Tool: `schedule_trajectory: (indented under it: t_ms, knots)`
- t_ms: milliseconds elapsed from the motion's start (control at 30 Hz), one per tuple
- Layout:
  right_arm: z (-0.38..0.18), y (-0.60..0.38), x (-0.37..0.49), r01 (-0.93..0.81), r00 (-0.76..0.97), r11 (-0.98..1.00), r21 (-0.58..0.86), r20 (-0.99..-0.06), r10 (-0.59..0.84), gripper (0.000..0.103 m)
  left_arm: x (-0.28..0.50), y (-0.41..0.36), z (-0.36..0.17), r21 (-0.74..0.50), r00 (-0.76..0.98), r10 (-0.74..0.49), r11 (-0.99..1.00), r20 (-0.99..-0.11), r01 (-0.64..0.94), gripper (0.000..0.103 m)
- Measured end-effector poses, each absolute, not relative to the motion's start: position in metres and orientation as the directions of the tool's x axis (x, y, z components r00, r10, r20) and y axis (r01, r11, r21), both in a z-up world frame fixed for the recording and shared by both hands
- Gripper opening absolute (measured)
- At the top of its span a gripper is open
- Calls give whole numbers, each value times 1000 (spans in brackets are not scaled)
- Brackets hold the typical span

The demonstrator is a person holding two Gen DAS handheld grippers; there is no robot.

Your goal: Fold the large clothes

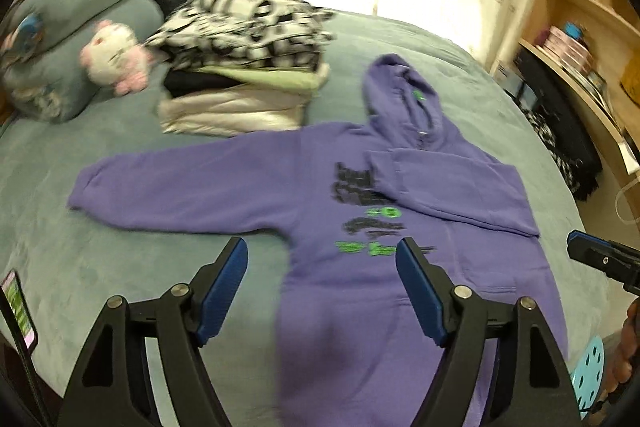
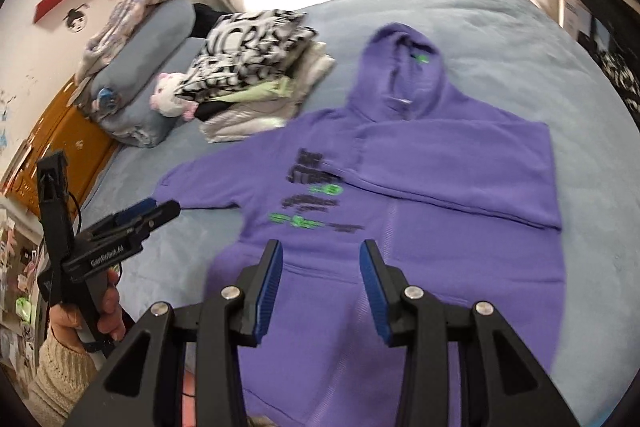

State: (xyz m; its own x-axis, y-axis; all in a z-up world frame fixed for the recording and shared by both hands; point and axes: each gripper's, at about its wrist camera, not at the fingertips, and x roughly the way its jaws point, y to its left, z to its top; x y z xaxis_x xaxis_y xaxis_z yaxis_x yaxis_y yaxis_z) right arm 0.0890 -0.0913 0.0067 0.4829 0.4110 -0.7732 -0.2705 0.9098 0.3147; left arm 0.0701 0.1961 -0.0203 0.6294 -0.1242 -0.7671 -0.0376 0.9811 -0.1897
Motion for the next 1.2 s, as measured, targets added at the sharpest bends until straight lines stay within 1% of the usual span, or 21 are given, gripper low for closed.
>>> schedule_trajectory:
  t_ms: [167, 333, 500, 700, 867, 1067, 1200]
  knots:
    - [-9, -43, 108, -295, 516, 927, 233, -778, 359, 40, 75, 251, -52, -291, 602, -177, 952, -779, -96, 75]
    - [-33, -9, 131, -273, 524, 944, 187, -794, 308, 40, 93, 306, -92, -429, 608, -282, 897, -742, -109, 75]
    - [-60, 17, 156, -259, 536, 953, 155, -798, 276, 40, 113, 360, -131, -531, 635, -318, 829, -704, -174, 75]
    - [-95, 42, 183, -241, 501, 958, 154, -826, 258, 40, 138, 423, -176, -589, 643, -291, 746, -709, -311, 75]
    - [-114, 54, 205, -220, 496, 966, 133, -838, 229, 40, 150, 457, -200, -619, 652, -286, 697, -703, -361, 73]
    - [-130, 64, 223, -196, 471, 965, 176, -846, 250, 40, 153, 476, -203, -673, 676, -312, 642, -668, -368, 71]
    - [-134, 67, 222, -211, 459, 960, 185, -848, 264, 40, 136, 476, -195, -677, 688, -311, 647, -656, -352, 71]
